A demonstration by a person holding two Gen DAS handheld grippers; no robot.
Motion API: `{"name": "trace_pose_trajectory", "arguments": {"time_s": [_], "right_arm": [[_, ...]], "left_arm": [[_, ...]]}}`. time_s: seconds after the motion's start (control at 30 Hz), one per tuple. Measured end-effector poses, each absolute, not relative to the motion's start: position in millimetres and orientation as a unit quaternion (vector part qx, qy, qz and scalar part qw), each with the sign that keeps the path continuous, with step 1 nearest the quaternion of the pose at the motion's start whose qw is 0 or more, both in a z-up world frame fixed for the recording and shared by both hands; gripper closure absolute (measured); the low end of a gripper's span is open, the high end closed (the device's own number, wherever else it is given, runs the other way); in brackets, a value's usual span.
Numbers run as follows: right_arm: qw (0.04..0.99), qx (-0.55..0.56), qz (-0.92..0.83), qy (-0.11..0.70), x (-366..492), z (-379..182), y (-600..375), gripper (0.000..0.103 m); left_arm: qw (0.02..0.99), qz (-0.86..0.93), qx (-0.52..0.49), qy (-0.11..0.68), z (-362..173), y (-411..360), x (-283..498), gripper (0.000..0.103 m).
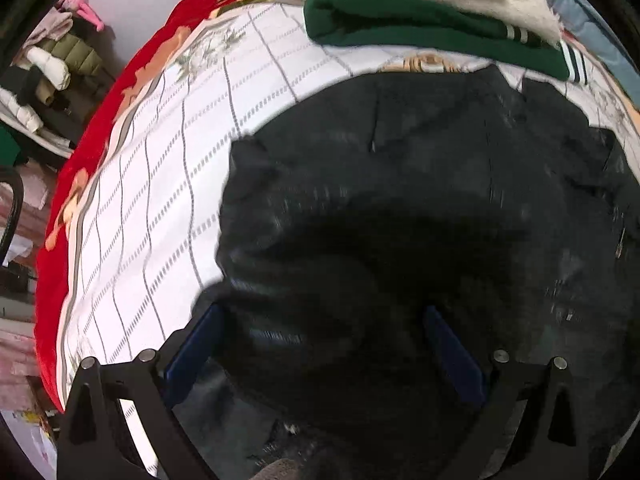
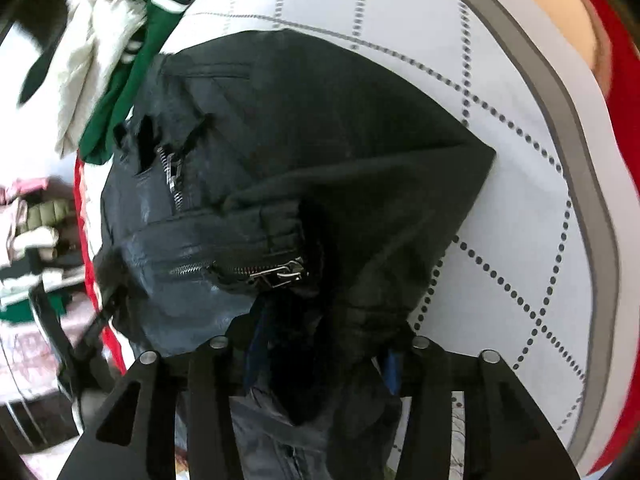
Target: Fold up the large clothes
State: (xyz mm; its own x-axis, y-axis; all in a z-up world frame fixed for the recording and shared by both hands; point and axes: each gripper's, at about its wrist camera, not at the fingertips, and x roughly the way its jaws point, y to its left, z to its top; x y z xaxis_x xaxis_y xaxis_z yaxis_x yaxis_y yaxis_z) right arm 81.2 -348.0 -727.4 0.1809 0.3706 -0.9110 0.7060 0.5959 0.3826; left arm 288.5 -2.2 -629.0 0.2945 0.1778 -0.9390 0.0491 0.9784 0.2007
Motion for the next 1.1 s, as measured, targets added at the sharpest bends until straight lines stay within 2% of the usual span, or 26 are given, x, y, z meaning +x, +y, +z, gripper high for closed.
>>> {"name": "trace_pose_trajectory", "arguments": {"time_s": [0.07, 0.13, 0.27, 0.33, 0.4, 0.47, 0.57, 0.67, 0.73, 0.87, 1.1], "right_arm": [[0.633, 0.449, -0.139, 0.615, 83.5, -725.1, -346.9, 0.068], [0.634, 0.428, -0.144, 0.628, 84.0, -725.0, -344.7, 0.069], [0.615, 0.406, -0.159, 0.657, 104.0, -713.8, -338.9, 0.056], [0.616, 0.395, -0.162, 0.662, 107.6, -700.4, -336.1, 0.053], [0.621, 0.374, -0.162, 0.669, 100.8, -681.9, -337.3, 0.036], [0.628, 0.349, -0.161, 0.677, 95.4, -664.9, -337.6, 0.03], [0.638, 0.299, -0.159, 0.691, 93.8, -648.6, -337.7, 0.03], [0.644, 0.251, -0.152, 0.707, 81.8, -641.1, -346.0, 0.023], [0.644, 0.234, -0.138, 0.715, 76.4, -640.1, -351.4, 0.023], [0.638, 0.215, -0.108, 0.731, 58.4, -639.0, -368.3, 0.023], [0.623, 0.213, -0.084, 0.748, 22.0, -646.8, -405.1, 0.023]], "left_arm": [[0.804, 0.04, 0.091, 0.586, -632.6, -0.9, 280.9, 0.0], [0.806, 0.041, 0.088, 0.584, -633.8, 1.3, 280.1, 0.0], [0.806, 0.046, 0.093, 0.583, -616.4, -1.3, 276.4, 0.0], [0.813, 0.05, 0.099, 0.572, -598.9, -8.0, 266.4, 0.0], [0.817, 0.062, 0.119, 0.561, -583.0, -20.8, 250.3, 0.0], [0.818, 0.075, 0.138, 0.553, -572.9, -35.9, 230.4, 0.0], [0.811, 0.093, 0.172, 0.551, -568.8, -60.0, 199.3, 0.0], [0.798, 0.118, 0.22, 0.548, -568.8, -81.1, 160.4, 0.0], [0.785, 0.133, 0.247, 0.552, -570.7, -102.0, 126.8, 0.0], [0.755, 0.148, 0.281, 0.574, -573.0, -156.7, 55.1, 0.0], [0.716, 0.106, 0.352, 0.594, -606.0, -248.6, -15.6, 0.0]]}}
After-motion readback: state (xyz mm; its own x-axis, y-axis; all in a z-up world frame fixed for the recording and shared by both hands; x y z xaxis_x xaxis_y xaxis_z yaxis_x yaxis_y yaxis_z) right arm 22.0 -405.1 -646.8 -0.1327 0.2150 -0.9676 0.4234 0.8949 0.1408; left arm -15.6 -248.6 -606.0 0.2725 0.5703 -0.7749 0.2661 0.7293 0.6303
